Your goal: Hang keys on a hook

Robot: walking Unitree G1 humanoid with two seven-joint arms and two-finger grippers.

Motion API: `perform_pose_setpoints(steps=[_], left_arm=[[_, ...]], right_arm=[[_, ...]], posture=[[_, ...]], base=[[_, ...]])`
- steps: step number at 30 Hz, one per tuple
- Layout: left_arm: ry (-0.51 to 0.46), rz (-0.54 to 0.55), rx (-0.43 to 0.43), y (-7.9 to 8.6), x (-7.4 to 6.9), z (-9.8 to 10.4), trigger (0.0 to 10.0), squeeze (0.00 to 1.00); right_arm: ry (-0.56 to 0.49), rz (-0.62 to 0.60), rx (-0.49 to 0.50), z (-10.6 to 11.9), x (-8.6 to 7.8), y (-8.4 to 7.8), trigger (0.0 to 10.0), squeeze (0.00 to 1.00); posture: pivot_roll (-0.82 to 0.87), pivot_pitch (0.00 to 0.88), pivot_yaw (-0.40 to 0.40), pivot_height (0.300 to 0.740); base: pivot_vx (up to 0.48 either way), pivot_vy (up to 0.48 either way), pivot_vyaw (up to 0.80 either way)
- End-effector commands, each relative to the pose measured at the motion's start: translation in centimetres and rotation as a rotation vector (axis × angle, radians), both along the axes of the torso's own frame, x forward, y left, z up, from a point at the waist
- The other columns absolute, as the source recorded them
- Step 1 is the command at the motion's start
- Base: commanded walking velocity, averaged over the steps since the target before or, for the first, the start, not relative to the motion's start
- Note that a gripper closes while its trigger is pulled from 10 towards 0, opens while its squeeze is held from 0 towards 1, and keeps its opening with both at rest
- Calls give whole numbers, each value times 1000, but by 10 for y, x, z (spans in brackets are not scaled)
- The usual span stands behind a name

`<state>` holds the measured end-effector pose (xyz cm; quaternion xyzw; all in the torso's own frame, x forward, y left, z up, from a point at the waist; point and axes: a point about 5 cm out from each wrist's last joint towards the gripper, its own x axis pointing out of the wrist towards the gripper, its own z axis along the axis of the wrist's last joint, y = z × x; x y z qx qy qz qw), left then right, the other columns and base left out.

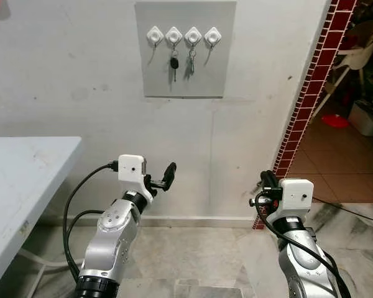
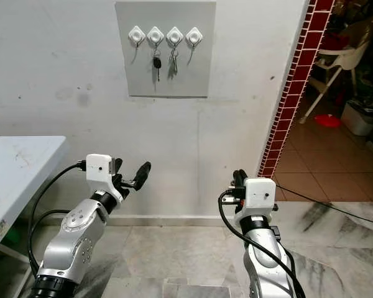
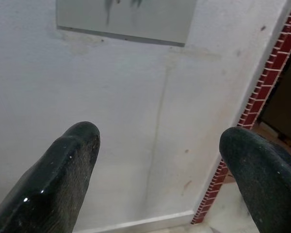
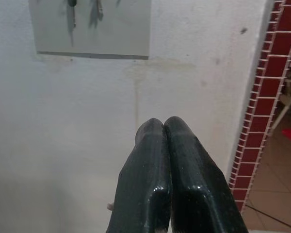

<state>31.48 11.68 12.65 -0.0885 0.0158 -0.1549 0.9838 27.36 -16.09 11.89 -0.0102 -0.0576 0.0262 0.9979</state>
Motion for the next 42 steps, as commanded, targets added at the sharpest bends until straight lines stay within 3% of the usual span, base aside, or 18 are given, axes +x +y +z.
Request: perform_pose_setpoints(steps=[1,23,42], left_arm=[[-18,8,1,2,2,6,10000,0],[-25,-9,4,1,1,8,10000,0],[-36,-32,65,-4,-2,6,10000,0]], right_arm=[[-38,11,1,9,0,1,10000,0],[-33,16,16,7,-4,5,10000,0],[-27,19,23,6,-6,8,10000,0]], posture=[[-19,0,5,740],[-16,0,5,740],[-14,0,6,740]], base=[[319,0,0],[355,0,0],[382,0,0]])
